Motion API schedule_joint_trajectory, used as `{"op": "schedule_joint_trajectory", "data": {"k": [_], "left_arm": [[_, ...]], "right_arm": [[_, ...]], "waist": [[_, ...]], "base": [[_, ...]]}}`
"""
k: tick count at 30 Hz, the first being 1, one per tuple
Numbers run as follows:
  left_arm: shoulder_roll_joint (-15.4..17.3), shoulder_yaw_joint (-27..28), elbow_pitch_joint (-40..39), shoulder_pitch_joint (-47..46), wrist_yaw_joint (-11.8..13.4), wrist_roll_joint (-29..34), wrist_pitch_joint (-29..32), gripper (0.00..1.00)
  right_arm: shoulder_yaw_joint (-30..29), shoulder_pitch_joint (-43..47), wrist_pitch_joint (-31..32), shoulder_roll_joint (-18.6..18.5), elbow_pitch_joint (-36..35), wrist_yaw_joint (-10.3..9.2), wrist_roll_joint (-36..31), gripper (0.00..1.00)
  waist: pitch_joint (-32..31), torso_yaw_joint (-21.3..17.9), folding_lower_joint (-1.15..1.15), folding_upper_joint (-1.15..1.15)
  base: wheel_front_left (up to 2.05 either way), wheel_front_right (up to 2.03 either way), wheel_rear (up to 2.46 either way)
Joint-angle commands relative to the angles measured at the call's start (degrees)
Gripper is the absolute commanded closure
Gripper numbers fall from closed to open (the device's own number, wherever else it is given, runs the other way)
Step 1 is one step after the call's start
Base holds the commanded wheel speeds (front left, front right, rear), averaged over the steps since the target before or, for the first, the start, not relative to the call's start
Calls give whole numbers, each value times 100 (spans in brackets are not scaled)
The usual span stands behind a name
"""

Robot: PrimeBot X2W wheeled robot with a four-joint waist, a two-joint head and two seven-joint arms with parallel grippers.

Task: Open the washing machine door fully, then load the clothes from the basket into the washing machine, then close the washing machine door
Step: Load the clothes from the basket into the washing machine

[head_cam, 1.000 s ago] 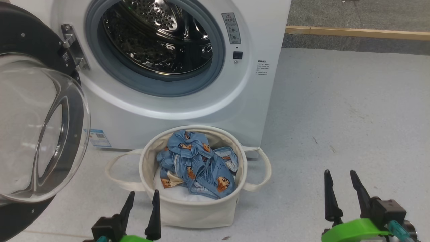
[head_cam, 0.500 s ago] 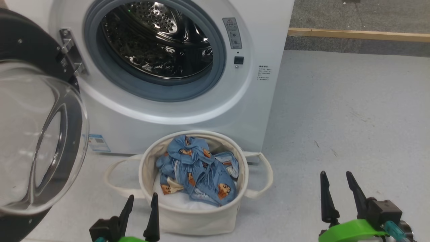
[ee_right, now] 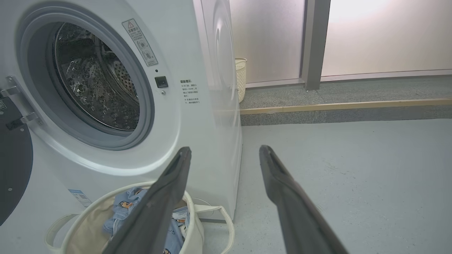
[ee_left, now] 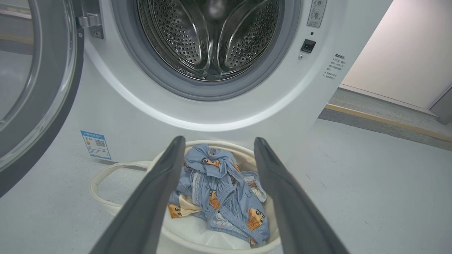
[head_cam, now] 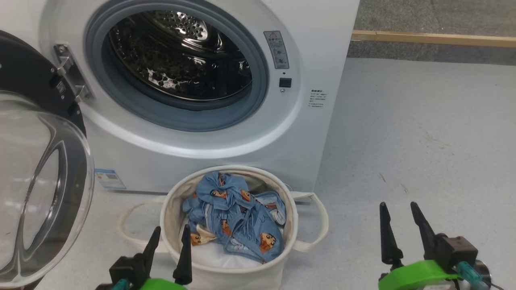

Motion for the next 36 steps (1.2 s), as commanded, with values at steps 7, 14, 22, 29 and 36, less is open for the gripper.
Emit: {"op": "schedule_joint_trajectory", "data": {"k": [7,14,22,29,36], "left_arm": [[49,136,-80,-244,154,75,-28,0],[49,93,216,-471,209,199,-28,0],[49,-198,967,-1303,213,330,-28,0],[49,-665,2473,-2570,38,4,-23,0],[49,-1014,3727,-3938,55,-252,311,0]], "right_arm": [[248,-235,-70,-31,-314,5,-46,0],[343,-332,-70,-31,-470,5,15,0],[260,-610,-70,-31,-689,5,-78,0],[61,-994,-70,-31,-877,5,16,0],[85,-1341,-70,-31,-931,5,10,0]], "waist": [[163,-14,0,0],[505,-131,0,0],[1395,-288,0,0],[2321,-480,0,0],[3109,-719,0,0]], "base": [[0,0,0],[0,0,0],[0,0,0],[0,0,0],[0,0,0]]}}
